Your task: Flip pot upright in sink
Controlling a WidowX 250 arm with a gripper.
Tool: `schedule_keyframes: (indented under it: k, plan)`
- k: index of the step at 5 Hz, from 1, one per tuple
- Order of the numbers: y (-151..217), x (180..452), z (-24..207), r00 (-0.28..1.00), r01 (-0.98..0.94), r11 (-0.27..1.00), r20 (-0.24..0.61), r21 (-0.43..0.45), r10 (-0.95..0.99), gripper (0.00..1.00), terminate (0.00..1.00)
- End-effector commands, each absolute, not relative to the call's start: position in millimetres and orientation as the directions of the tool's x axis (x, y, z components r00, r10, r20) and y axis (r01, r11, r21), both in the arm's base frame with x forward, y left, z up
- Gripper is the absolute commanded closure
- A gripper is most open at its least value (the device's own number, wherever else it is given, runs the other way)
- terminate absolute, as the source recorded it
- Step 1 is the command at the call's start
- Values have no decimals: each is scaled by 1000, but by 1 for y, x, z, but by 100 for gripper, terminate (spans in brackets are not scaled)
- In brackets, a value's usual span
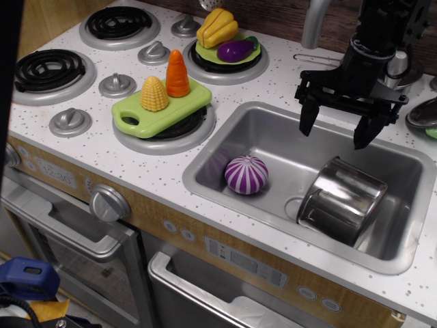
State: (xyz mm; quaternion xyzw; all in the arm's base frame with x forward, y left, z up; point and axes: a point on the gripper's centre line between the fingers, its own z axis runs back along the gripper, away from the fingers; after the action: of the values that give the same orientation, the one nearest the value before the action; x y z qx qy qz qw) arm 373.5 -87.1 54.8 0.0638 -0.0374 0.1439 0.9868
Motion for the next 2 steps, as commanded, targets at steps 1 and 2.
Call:
schedule_keyframes:
  k: [1, 2]
  plan:
    - [-87, 373, 55, 956, -289, 950, 92, 115, 279, 0, 0]
    - [-90, 376, 56, 961, -270, 962, 51, -30, 272, 0, 0]
